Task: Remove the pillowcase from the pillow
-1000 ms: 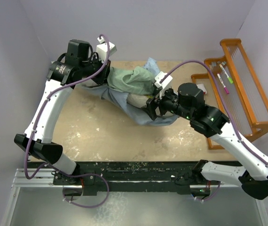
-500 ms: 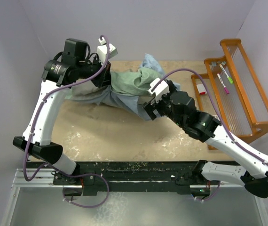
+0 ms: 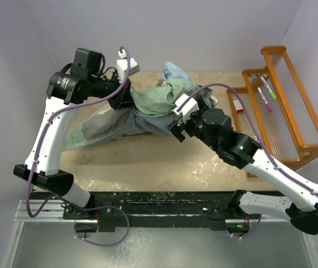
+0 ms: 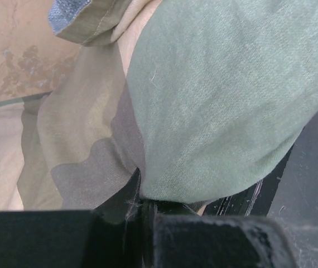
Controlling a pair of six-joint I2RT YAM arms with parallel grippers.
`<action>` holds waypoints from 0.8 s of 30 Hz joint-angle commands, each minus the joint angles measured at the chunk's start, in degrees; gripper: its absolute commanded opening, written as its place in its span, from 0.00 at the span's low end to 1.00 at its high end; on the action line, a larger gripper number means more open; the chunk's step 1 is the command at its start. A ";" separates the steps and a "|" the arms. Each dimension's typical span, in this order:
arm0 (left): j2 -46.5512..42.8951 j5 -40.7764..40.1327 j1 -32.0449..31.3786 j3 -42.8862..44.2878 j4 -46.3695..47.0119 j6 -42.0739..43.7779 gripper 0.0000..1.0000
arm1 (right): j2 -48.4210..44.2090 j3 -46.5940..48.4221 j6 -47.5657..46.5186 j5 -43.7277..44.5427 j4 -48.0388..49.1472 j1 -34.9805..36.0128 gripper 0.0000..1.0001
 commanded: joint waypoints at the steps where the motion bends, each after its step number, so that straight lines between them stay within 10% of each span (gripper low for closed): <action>1: -3.33 7.31 0.29 3.73 2.62 1.34 0.00 | 5.35 2.32 -1.94 -6.53 3.25 0.10 1.00; 4: -3.04 9.25 0.25 4.66 0.68 2.50 0.00 | 8.02 2.72 -3.99 -4.11 8.36 0.11 0.91; 12: -5.20 6.04 0.30 0.81 5.09 3.57 0.01 | 12.71 12.47 -2.69 -4.12 11.90 3.74 0.00; 14: -6.14 5.04 0.34 0.29 7.43 3.43 0.20 | 13.68 16.32 -0.36 -1.57 10.94 4.93 0.00; 18: -8.64 2.04 0.35 -0.50 11.55 4.33 0.90 | 15.62 25.96 6.45 8.98 5.59 6.06 0.00; 24: -15.01 -6.92 0.32 -0.91 21.56 7.29 0.99 | 24.55 44.07 13.65 27.50 -15.56 6.92 0.00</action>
